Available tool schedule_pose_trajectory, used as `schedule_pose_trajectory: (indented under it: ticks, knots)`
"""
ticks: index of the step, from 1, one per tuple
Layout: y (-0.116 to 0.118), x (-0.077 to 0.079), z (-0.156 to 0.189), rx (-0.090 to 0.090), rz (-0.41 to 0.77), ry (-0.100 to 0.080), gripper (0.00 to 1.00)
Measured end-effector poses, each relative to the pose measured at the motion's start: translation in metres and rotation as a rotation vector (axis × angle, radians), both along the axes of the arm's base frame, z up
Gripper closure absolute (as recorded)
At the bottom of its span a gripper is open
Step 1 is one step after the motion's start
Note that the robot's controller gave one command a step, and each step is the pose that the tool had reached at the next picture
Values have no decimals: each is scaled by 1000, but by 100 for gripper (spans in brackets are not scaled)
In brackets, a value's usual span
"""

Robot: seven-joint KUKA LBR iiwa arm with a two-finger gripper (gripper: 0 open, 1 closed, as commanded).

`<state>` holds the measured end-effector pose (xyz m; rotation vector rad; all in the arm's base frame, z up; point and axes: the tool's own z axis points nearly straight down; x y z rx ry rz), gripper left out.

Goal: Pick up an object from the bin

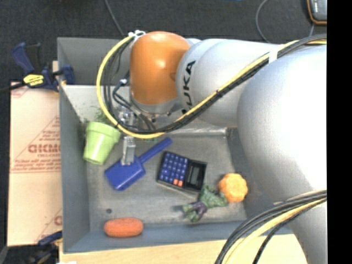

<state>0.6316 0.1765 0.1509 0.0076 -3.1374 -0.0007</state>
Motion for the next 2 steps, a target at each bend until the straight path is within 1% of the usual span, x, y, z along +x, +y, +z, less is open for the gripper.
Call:
schedule_pose_trajectory:
  ticks: [1,2]
  knots:
    - [-1,1,5,1,-4,-5,0]
    - [0,3,-59,2,224,-16,0]
